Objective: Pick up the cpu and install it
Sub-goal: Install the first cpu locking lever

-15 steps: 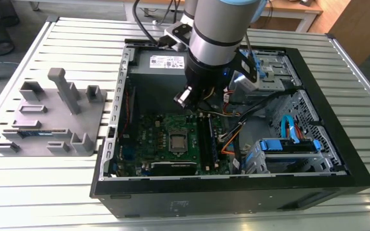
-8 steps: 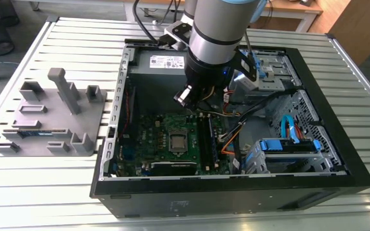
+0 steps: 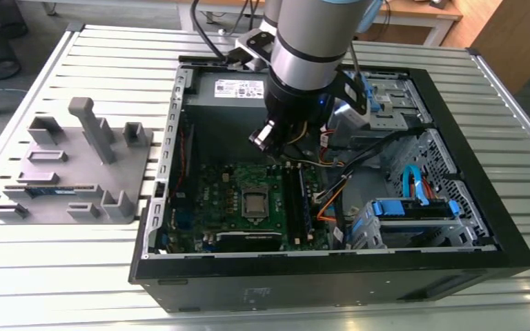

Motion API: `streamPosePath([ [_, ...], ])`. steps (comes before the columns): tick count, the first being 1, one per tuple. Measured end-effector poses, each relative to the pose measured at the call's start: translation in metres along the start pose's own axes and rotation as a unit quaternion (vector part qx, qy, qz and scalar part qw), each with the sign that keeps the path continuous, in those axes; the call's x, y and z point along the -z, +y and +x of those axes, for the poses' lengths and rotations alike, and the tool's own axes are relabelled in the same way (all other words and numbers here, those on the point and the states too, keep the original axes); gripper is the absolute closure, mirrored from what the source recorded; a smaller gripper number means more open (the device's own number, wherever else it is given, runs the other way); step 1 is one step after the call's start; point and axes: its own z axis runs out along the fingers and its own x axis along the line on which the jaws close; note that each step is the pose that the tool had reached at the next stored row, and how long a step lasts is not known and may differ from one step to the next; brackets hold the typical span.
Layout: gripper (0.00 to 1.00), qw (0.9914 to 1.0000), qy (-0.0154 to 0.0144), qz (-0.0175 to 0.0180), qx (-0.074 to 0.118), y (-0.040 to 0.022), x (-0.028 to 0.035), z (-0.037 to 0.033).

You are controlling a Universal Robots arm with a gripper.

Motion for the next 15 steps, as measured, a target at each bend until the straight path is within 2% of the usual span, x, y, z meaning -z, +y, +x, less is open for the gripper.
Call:
streamPosePath([
  [15, 0.89, 1.0, -0.0013, 0.0013, -0.001, 0.0021, -0.0034, -0.002],
])
